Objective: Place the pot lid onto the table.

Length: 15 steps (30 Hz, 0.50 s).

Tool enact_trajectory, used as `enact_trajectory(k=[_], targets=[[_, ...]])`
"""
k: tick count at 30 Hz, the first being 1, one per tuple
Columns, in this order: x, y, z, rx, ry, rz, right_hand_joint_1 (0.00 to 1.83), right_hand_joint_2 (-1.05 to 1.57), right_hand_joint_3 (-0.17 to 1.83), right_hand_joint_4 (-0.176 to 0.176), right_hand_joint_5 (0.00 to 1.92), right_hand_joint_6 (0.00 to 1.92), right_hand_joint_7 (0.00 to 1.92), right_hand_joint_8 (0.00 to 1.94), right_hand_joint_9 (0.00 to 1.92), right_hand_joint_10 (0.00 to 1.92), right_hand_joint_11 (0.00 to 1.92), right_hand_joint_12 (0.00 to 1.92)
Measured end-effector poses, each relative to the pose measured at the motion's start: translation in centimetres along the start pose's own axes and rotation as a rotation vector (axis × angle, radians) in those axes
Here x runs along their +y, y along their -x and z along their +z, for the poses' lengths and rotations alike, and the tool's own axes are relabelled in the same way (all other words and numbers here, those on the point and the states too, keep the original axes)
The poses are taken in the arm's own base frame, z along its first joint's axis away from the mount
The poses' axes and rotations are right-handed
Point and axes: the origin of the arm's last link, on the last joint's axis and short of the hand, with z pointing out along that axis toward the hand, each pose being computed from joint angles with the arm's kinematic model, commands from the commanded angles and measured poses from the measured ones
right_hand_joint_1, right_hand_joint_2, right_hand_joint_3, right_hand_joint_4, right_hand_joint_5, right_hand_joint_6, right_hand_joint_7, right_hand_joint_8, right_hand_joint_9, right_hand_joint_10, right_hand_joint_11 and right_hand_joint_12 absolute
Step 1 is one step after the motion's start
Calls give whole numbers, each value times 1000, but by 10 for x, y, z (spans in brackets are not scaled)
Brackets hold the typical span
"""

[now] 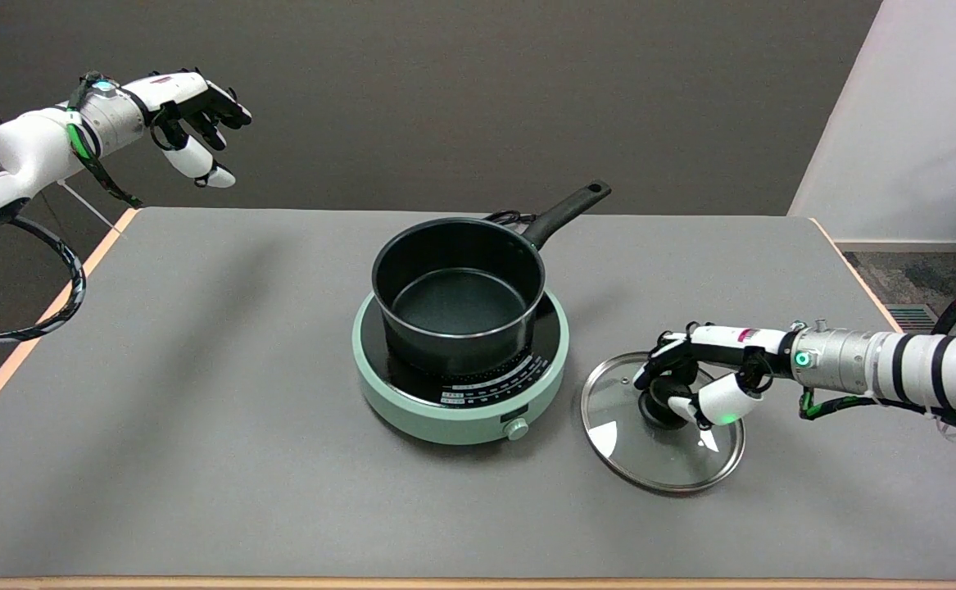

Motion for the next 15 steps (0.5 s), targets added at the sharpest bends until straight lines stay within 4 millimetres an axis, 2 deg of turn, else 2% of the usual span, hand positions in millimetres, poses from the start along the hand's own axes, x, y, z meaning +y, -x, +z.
enact_trajectory(k=[1,2,3,4,5,6,7,8,9,10,13,14,15], targets=[[0,0,0,-1,0,0,1008,859,770,-121,480,250,-1,1085,-1,1439,-1,1105],[0,0,0,-2,0,-1,1169,724,775,-128,445,228,-1,1005,-1,1326,-1,1006],[0,0,0,-3,0,-1,1225,623,872,-129,418,182,47,833,3,1212,-1,941],[0,0,0,-4,1,-1,1223,598,874,-137,381,179,132,651,113,1013,-1,987],[0,0,0,-4,1,-2,1153,556,923,-140,329,168,223,369,247,615,-1,1092],[0,0,0,-5,1,-3,1055,504,988,-140,270,155,213,202,266,343,26,1176],[0,0,0,-6,2,-5,976,459,1009,-142,220,143,137,176,189,285,113,1069],[0,0,0,-4,2,-7,955,407,942,-150,129,172,50,110,70,223,177,786],[-1,-2,-1,0,4,-11,926,370,866,-160,61,166,0,32,-1,99,150,637],[-1,-2,-1,1,5,-13,869,355,832,-167,53,102,-1,-1,-1,-1,114,607],[1,-3,-2,-2,14,-22,889,380,654,-172,-1,5,-1,-1,-1,-1,96,471],[1,-4,-3,0,15,-23,893,350,691,-170,-1,12,-1,-1,-1,-1,66,494],[1,-5,-4,3,17,-24,887,405,585,-164,-1,-1,-1,-1,-1,-1,68,423]])
